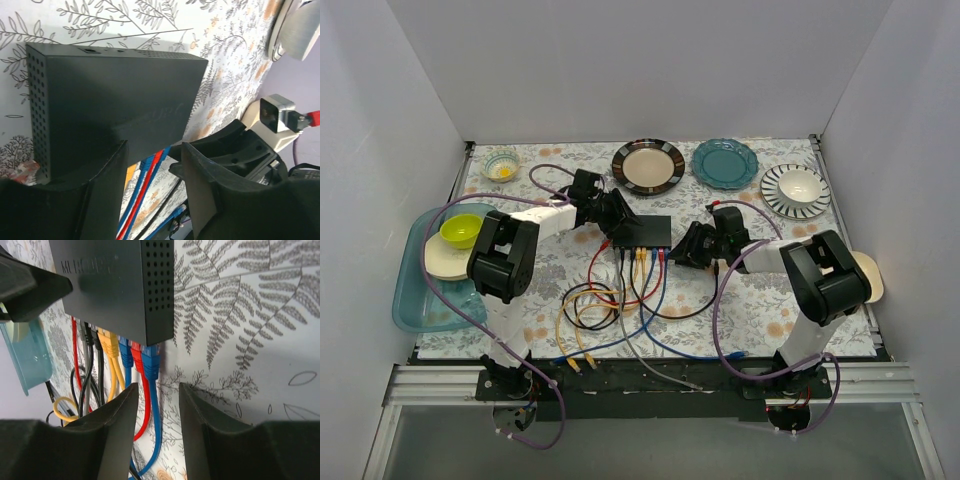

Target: Pull the plug from the switch port

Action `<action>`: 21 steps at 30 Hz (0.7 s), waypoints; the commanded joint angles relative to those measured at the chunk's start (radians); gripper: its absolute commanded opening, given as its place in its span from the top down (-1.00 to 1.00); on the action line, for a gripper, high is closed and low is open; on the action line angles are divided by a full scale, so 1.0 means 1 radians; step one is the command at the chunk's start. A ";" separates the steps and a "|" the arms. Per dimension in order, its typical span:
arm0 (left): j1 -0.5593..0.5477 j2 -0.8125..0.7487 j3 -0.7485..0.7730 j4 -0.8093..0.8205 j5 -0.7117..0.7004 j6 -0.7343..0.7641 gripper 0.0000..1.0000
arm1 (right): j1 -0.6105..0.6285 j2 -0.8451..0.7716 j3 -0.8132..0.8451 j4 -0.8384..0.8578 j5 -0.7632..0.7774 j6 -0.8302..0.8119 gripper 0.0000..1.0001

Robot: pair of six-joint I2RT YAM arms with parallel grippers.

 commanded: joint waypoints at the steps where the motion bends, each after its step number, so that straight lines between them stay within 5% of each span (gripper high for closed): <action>1: 0.004 -0.002 -0.015 -0.027 -0.022 0.020 0.14 | -0.009 0.041 0.036 0.056 0.033 0.032 0.08; 21: 0.007 0.010 -0.031 -0.045 -0.036 0.012 0.24 | -0.037 0.163 0.059 0.171 0.019 0.128 0.22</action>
